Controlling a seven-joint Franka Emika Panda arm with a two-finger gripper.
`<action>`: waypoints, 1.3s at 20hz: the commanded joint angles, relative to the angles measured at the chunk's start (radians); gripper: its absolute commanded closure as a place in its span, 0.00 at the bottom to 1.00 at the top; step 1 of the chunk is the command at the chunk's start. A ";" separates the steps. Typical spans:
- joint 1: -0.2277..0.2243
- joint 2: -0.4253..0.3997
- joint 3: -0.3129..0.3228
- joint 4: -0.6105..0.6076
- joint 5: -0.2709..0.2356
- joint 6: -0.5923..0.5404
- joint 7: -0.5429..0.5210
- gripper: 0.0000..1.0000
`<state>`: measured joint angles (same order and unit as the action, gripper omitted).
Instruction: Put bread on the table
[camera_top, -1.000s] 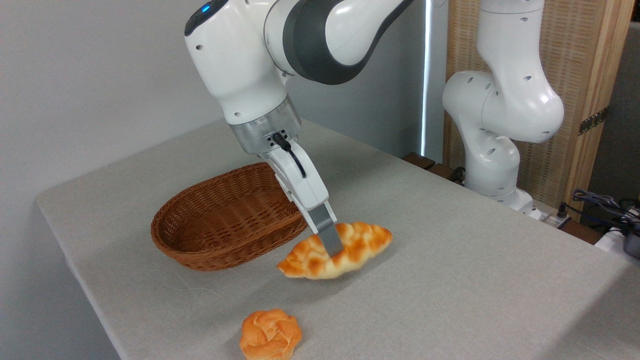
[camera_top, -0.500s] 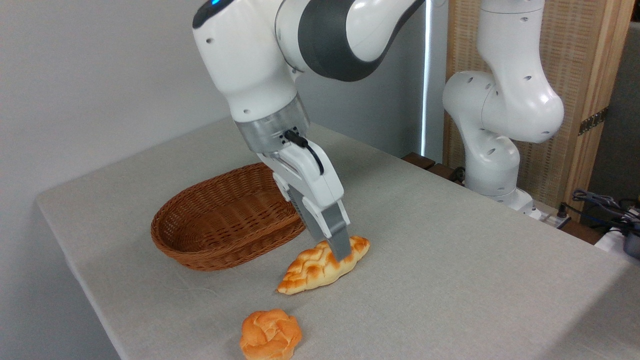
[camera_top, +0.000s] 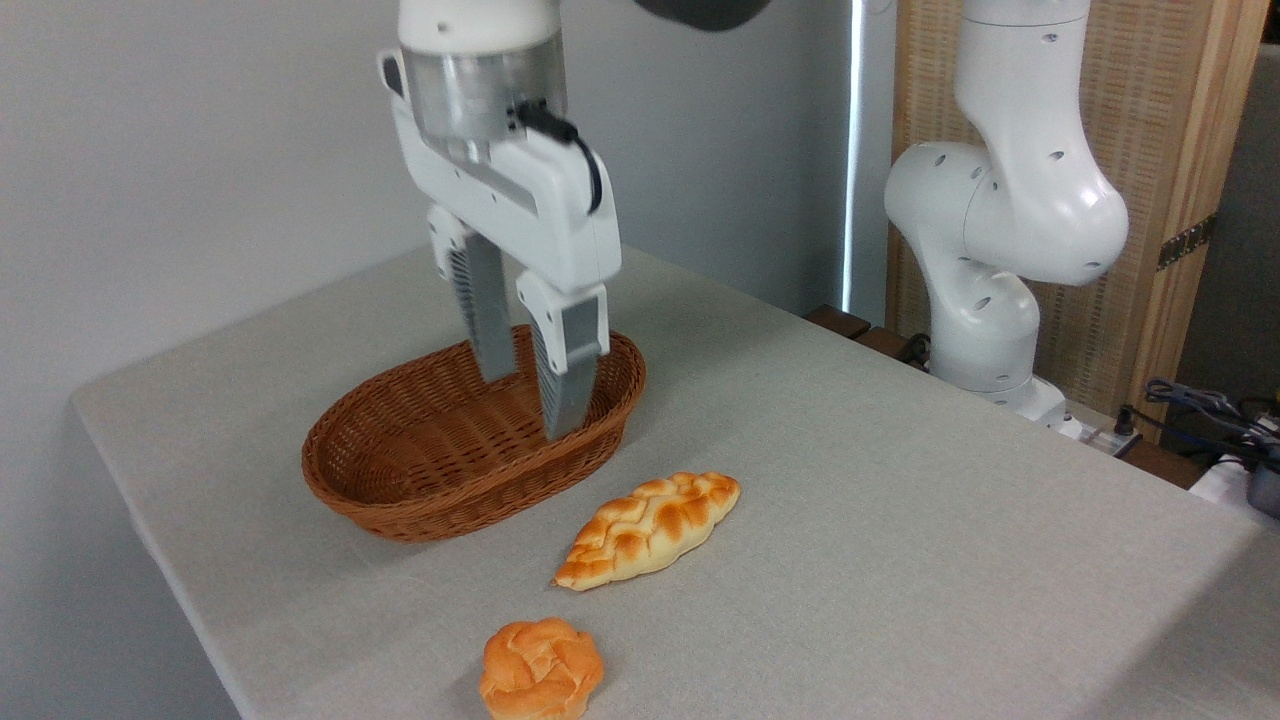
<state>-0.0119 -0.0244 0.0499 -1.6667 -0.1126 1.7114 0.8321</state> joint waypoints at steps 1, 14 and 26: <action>0.030 0.035 -0.062 0.074 -0.038 -0.001 -0.091 0.00; -0.038 0.023 -0.041 0.053 0.024 -0.047 -0.168 0.00; -0.048 0.023 -0.019 0.067 0.093 -0.078 -0.096 0.00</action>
<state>-0.0456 0.0075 0.0088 -1.6114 -0.0379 1.6643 0.7107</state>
